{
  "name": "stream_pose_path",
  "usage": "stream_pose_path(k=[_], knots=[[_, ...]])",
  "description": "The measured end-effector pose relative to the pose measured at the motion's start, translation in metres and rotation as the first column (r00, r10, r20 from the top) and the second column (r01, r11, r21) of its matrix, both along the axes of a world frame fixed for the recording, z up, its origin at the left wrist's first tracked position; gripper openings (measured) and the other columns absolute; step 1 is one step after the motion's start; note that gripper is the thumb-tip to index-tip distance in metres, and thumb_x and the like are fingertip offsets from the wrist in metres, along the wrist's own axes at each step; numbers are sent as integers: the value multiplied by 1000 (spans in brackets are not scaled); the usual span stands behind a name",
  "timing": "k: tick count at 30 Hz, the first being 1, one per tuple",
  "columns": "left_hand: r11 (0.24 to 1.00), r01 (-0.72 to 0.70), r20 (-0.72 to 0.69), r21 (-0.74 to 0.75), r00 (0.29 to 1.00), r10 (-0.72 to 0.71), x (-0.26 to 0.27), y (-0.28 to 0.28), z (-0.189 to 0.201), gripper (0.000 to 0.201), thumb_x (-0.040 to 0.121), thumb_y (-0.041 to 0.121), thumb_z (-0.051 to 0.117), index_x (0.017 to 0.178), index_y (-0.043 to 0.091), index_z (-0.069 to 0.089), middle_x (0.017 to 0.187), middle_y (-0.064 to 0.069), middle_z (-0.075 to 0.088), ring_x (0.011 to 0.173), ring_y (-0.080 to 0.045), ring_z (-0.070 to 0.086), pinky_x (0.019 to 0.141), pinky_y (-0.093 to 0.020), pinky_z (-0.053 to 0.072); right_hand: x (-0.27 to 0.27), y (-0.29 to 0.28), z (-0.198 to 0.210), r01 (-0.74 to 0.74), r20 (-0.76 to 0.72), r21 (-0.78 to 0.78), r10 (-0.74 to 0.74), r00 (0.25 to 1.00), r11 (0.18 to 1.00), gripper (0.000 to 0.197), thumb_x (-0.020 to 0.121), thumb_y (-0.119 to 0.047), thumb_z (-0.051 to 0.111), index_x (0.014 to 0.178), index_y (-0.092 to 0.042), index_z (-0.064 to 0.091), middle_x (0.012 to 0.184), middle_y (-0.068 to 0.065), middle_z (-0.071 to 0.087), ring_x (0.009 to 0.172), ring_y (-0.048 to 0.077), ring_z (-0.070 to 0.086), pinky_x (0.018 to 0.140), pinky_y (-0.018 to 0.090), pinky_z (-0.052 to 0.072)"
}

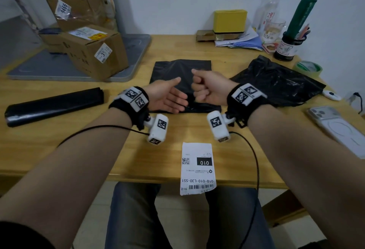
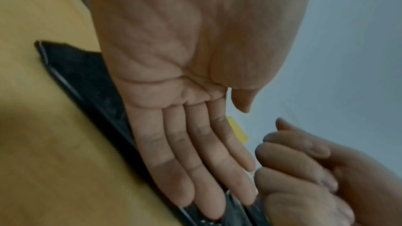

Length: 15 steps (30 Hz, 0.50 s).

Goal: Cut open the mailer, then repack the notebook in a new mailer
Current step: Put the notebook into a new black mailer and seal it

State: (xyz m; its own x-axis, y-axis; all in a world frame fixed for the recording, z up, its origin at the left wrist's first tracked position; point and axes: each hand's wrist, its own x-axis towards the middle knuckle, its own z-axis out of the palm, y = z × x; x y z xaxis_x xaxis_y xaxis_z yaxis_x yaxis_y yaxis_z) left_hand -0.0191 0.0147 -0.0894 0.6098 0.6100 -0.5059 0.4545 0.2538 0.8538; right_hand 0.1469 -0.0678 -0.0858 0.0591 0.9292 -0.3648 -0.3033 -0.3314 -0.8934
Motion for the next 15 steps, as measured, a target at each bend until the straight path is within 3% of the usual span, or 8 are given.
stream_pose_path(k=[4, 9, 15], knots=[[995, -61, -7, -73, 998, 61, 7, 10, -17, 63, 104, 48, 36, 114, -6, 64, 96, -22, 74, 86, -30, 73, 73, -35, 60, -10, 18, -27, -1, 111, -56, 7, 994, 998, 42, 109, -35, 42, 72, -16, 45, 60, 3, 45, 53, 14, 35, 49, 24, 35], [990, -108, -40, -88, 994, 105, 12, 14, -21, 51, 105, 41, 41, 108, -7, 59, 100, -24, 68, 89, -30, 69, 65, -34, 59, -17, 28, -36, -60, 372, -155, 115, 921, 986, 33, 110, -28, 41, 92, -5, 55, 76, 13, 69, 62, 19, 66, 45, 21, 39], [983, -141, -20, -114, 990, 139, 7, 20, -31, 53, 104, 40, 43, 105, -7, 66, 93, -22, 75, 80, -27, 76, 60, -31, 61, -14, 28, -31, -71, 528, -280, 215, 821, 957, 33, 108, -30, 46, 95, -3, 61, 67, 6, 75, 56, 12, 72, 36, 17, 36]])
